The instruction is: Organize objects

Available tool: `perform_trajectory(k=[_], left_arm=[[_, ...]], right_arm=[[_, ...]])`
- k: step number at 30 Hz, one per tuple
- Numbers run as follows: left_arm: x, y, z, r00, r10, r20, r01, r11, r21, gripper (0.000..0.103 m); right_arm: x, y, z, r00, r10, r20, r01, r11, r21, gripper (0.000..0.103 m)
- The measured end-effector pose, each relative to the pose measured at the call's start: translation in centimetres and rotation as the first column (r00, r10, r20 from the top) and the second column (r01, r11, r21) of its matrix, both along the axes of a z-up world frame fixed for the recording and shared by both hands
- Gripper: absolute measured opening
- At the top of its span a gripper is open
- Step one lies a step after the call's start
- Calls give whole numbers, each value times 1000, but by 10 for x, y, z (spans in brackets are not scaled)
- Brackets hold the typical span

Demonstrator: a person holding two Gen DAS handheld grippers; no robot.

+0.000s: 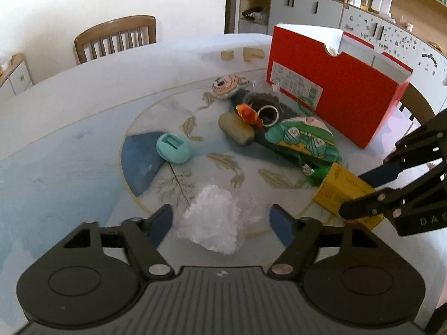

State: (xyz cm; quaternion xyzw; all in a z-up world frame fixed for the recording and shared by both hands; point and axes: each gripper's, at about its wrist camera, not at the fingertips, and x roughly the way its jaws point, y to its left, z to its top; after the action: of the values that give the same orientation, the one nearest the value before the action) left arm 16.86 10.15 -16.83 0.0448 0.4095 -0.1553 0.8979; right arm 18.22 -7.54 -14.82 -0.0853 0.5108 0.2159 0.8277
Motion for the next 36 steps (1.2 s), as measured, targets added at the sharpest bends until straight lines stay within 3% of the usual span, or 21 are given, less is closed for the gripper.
perform_trajectory(k=[4,9,16,23,29,36], left_arm=[[-1,-1,-3,1000,24,-17,-23,999,32,46],[-5,0,2,1000,26,-16,-25,999,25,36],[-9,3,28,998,57,-3,-57,997,-56,35],[-1,-13,71,998,24,52,-19,995,-103,35],[14,-48,107,994,-33,101,45,992,-117,35],[38,-104,121,991,-93,91,102,990,-99,35]], right_arm=[[-2,-1,2,1000,-5,12,5,1000,-1,28],[-4,-6,16,1000,0,31,0,1000,29,28],[-10,-22,54,997,-11,83,3,994,105,27],[5,-62,102,983,-112,143,82,976,200,27],[25,-106,126,963,-201,177,153,956,252,27],[52,-163,131,934,-302,189,251,935,251,27]])
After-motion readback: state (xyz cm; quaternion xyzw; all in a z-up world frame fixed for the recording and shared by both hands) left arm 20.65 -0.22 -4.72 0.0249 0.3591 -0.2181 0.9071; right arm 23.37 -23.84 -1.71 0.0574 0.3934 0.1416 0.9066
